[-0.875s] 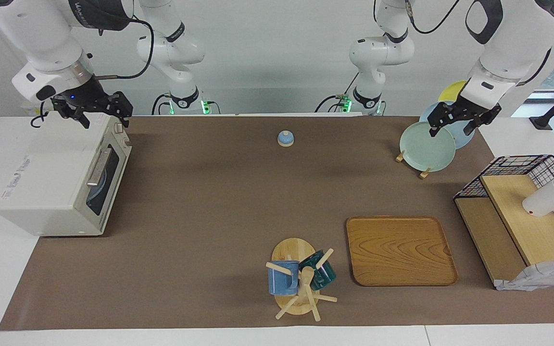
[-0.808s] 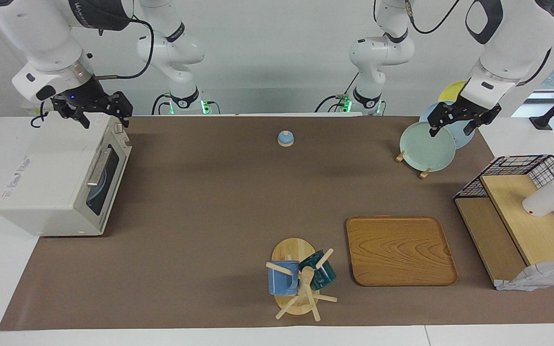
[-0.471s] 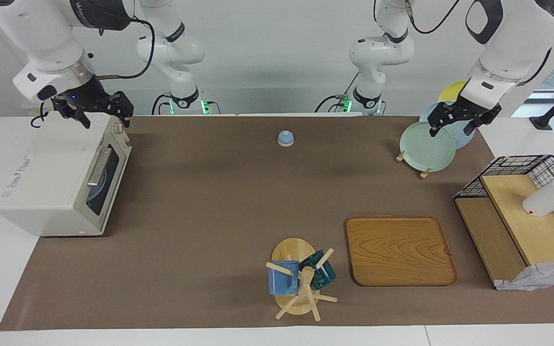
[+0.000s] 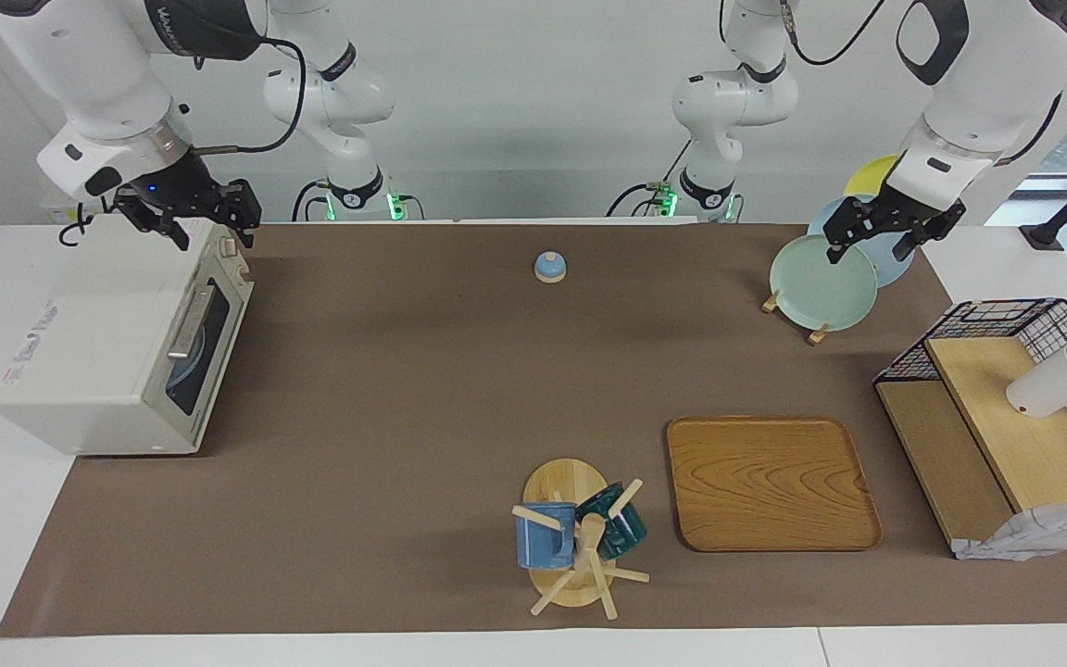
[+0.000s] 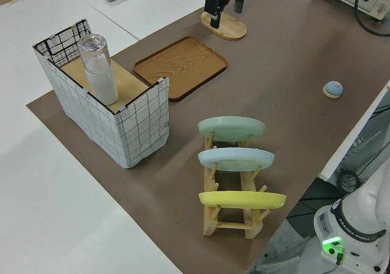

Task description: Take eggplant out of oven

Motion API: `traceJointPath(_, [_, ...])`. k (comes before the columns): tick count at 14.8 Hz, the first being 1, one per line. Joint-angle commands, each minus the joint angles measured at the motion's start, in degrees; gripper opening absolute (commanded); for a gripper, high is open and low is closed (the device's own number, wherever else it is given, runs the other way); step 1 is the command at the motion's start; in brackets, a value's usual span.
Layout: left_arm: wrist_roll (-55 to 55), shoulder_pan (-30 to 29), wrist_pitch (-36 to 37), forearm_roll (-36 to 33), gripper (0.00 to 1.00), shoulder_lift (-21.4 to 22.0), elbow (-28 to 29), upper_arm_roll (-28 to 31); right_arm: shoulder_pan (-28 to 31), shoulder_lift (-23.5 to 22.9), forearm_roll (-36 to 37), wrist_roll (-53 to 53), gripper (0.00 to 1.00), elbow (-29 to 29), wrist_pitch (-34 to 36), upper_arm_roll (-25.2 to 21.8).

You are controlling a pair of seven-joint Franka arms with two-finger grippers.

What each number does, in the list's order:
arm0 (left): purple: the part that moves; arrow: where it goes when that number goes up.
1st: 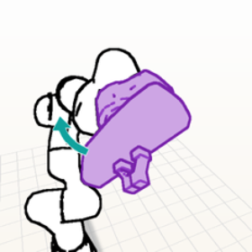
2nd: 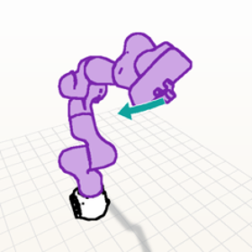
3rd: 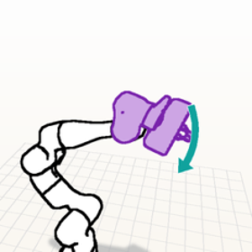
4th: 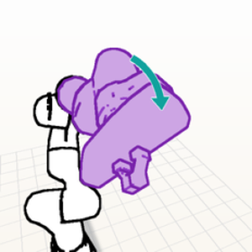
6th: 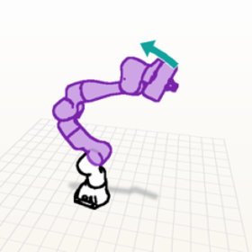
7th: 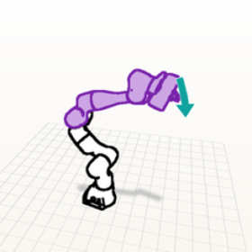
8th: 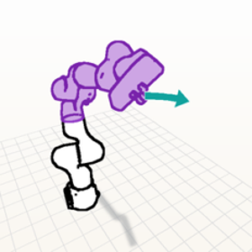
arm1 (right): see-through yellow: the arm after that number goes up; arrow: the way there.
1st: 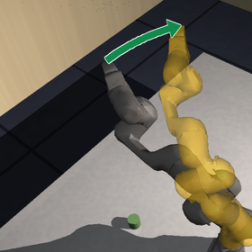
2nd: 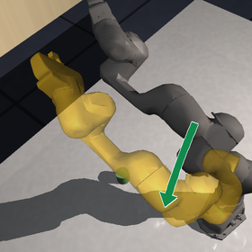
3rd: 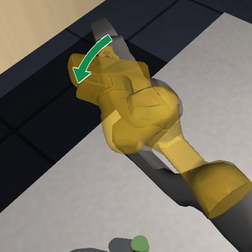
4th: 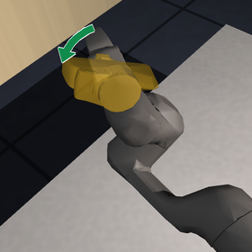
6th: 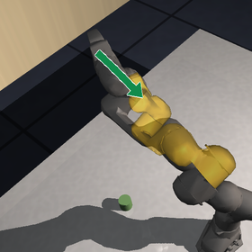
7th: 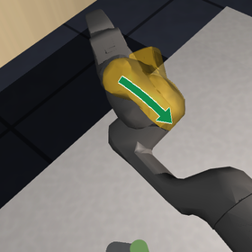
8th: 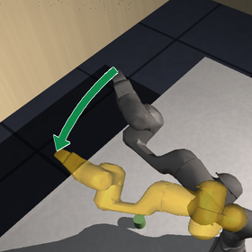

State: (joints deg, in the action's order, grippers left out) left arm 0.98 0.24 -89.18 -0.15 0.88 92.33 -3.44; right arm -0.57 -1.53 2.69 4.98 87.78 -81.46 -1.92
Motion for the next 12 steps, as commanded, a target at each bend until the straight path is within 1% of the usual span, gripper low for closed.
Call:
traceJointPath(1, [-0.1,-0.9,0.8,-0.8,1.00,0.3,0.0,-0.6,-0.6,4.9,-0.2,0.2,0.00,9.5,-6.9,0.2])
traceJointPath(2, [-0.1,-0.9,0.8,-0.8,1.00,0.3,0.0,-0.7,-1.0,6.3,-0.1,0.2,0.00,12.9,-9.4,0.1])
traceJointPath(4, [-0.1,-0.9,0.8,-0.8,1.00,0.3,0.0,-0.6,-0.4,8.0,0.8,-0.9,0.00,16.7,-11.2,0.0])
traceJointPath(5, [-0.1,-0.9,0.8,-0.8,1.00,0.3,0.0,-0.7,0.1,8.0,1.1,-3.4,0.00,16.9,-12.0,-0.2])
traceJointPath(7, [-0.1,-0.9,0.8,-0.8,1.00,0.3,0.0,-0.7,2.0,7.9,3.2,-4.5,0.00,17.6,-14.2,-0.1])
traceJointPath(9, [-0.1,-0.9,0.8,-0.8,1.00,0.3,0.0,-0.6,3.0,7.6,5.9,-2.4,0.00,20.1,-17.1,-0.2])
traceJointPath(10, [-0.1,-0.9,0.8,-0.8,1.00,0.3,0.0,-0.7,3.2,7.5,6.4,-1.7,0.00,21.5,-17.6,-0.2])
traceJointPath(12, [-0.1,-0.9,0.8,-0.8,1.00,0.3,0.0,-0.7,3.7,7.3,7.2,-0.4,0.00,23.4,-21.2,-0.3])
